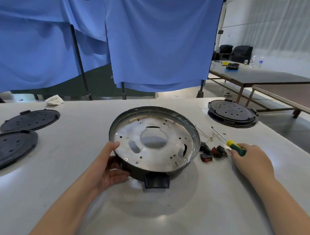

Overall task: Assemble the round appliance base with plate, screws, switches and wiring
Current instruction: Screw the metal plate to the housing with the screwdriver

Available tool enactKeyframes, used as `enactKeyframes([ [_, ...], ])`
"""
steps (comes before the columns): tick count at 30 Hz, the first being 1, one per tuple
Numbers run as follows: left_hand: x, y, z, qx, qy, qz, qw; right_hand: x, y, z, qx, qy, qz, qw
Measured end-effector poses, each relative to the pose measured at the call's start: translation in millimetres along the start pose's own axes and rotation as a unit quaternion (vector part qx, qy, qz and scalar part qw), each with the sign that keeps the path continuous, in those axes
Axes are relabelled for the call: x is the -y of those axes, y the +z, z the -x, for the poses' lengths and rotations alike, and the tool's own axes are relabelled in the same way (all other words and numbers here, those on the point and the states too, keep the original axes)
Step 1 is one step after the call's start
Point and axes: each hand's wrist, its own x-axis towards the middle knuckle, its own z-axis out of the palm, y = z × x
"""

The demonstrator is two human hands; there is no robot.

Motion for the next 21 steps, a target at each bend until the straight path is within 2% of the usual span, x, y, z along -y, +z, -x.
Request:
enactKeyframes([
  [10, 4.1, -1.7, -4.9, -0.014, 0.014, 0.002, 1.0, 3.1, -0.6, 4.3, 0.02, 0.0, 0.032, 0.999],
  [13, 3.5, -2.5, -5.9, -0.02, 0.013, 0.004, 1.0, 6.4, -1.9, 5.4, -0.004, -0.075, -0.033, 0.997],
  [15, 3.5, -3.0, -5.9, -0.021, 0.012, 0.005, 1.0, 11.3, -2.7, 7.2, 0.012, -0.149, -0.071, 0.986],
  [18, 3.6, -3.3, -5.0, -0.02, 0.013, 0.005, 1.0, 15.8, -0.3, 7.7, 0.058, -0.214, -0.009, 0.975],
  [21, 3.4, -3.6, -4.8, -0.016, 0.016, 0.005, 1.0, 15.4, 3.3, 5.4, 0.082, -0.231, 0.068, 0.967],
])
